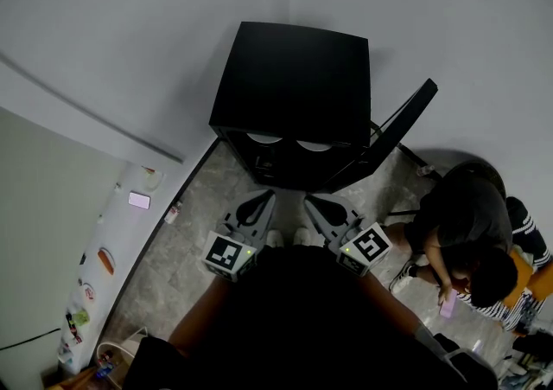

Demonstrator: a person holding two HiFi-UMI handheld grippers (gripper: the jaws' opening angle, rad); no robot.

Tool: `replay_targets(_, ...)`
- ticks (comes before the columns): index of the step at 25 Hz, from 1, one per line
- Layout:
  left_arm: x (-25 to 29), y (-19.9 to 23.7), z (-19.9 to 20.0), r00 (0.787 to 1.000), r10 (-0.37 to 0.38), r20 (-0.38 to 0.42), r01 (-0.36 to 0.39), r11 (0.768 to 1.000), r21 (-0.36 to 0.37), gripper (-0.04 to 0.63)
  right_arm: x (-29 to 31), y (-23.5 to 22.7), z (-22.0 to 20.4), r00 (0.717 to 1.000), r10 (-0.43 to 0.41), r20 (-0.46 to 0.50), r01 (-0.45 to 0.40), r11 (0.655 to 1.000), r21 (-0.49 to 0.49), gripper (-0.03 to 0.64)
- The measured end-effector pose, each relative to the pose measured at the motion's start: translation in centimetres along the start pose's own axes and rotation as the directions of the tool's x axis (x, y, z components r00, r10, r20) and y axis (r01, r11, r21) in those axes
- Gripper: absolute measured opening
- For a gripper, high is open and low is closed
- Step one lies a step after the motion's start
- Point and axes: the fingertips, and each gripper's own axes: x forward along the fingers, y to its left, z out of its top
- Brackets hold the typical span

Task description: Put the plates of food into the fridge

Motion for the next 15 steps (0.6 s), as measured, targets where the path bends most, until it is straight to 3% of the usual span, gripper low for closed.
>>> replay_targets(10, -0.1, -0.2, -0.1, 1.000, 0.010, -0.007, -0.010, 1.000, 0.003, 0.025, -0.3, 0.5, 0.3, 1.000, 0.016, -0.006, -0.017, 0.999, -0.044, 0.028)
replay_targets(15, -0.1, 0.5, 0.1, 0.999, 0.022, 0.033, -0.019, 0.994, -0.105, 0.026, -0.6, -0.3, -0.5, 0.998, -0.021, -0.052, 0.019, 1.000, -0.024, 0.028)
